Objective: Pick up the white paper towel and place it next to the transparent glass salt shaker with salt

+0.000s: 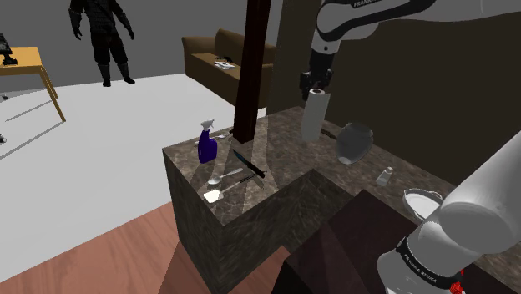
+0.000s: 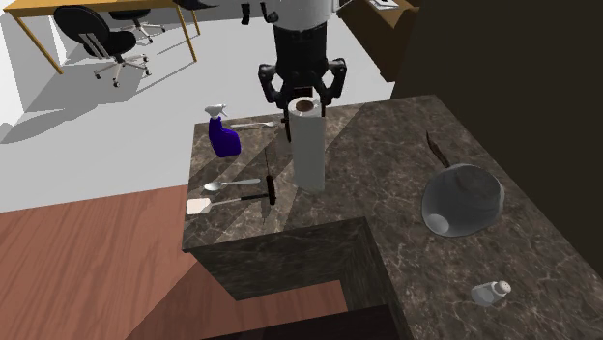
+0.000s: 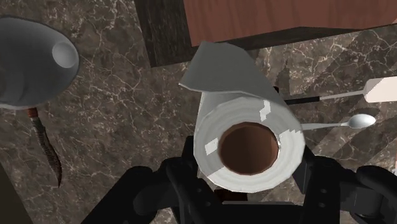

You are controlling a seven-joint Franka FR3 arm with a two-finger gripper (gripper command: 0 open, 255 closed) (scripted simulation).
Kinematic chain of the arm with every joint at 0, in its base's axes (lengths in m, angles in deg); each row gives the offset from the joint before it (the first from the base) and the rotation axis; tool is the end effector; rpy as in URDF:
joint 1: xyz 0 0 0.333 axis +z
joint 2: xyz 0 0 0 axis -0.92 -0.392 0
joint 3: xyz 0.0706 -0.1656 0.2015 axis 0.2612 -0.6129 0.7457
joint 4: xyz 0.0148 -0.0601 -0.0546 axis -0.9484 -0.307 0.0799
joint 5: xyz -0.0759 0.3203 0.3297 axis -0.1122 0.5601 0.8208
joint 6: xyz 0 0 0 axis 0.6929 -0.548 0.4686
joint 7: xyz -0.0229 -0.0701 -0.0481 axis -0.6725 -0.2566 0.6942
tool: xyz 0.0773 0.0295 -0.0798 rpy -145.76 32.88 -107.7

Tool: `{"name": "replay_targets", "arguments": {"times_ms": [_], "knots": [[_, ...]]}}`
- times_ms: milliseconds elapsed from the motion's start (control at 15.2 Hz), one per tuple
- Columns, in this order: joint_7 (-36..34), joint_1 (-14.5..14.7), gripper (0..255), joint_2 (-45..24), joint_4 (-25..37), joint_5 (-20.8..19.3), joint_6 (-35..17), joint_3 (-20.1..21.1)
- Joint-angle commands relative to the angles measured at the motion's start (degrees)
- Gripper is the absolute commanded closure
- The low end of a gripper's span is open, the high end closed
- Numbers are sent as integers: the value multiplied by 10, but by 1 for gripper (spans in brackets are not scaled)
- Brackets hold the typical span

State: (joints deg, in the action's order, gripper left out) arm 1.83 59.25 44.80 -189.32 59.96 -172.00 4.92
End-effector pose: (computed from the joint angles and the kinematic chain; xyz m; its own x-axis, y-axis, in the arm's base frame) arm 0.6095 -0.1078 0.4148 0.9937 -0.1078 0.0315 -0.1094 -0.9926 0.0519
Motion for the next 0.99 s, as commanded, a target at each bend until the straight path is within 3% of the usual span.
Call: {"name": "replay_targets", "arguments": {"times_ms": [0, 924], "knots": [[27, -13, 255, 17, -20, -1, -4, -14], [212, -97, 255, 81, -86, -19, -18, -124]]}}
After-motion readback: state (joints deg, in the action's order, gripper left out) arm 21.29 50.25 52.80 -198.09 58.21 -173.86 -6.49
